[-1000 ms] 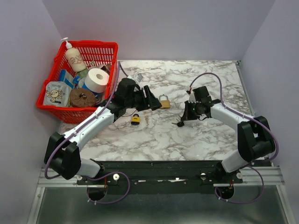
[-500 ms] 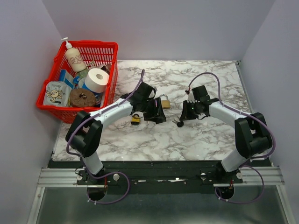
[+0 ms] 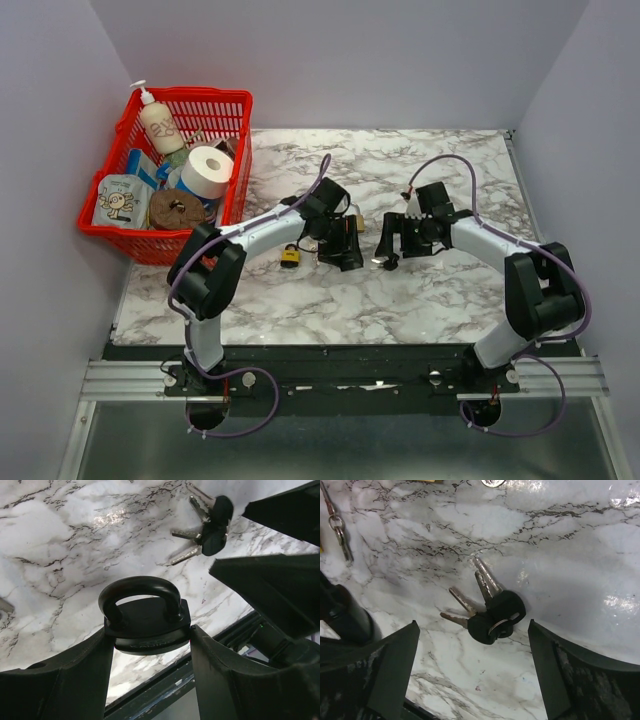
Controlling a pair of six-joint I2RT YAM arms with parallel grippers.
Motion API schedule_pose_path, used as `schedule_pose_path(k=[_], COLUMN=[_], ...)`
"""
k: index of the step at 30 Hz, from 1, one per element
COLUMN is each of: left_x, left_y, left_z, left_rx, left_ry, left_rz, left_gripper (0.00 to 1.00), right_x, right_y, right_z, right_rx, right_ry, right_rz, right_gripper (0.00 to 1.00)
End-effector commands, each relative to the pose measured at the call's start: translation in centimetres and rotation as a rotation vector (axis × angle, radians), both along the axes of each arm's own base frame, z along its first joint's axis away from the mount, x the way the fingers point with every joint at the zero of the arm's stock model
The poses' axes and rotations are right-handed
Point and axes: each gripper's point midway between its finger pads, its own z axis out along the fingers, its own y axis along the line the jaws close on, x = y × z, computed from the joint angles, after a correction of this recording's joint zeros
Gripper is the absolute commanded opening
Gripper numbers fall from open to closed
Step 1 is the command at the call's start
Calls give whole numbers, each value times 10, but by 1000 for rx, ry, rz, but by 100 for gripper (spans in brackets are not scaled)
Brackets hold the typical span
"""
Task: Lock with the key
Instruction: Place the lock at the center of the board.
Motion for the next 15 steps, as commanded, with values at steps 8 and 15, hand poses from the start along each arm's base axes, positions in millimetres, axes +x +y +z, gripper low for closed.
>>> schedule_pose_path(k=[8,15], left_x=[15,23], left_y=[-3,-8], left_z=[-15,-25], left_rx=[79,115], left_ry=[-23,-28], left_rz=[-2,-17], left_gripper=[10,17], right_x=[1,-3], right_y=[9,8], right_z=[45,43], right_rx=[88,94], right_ry=[-99,-91], right_rz=[27,31], right_gripper=[100,100])
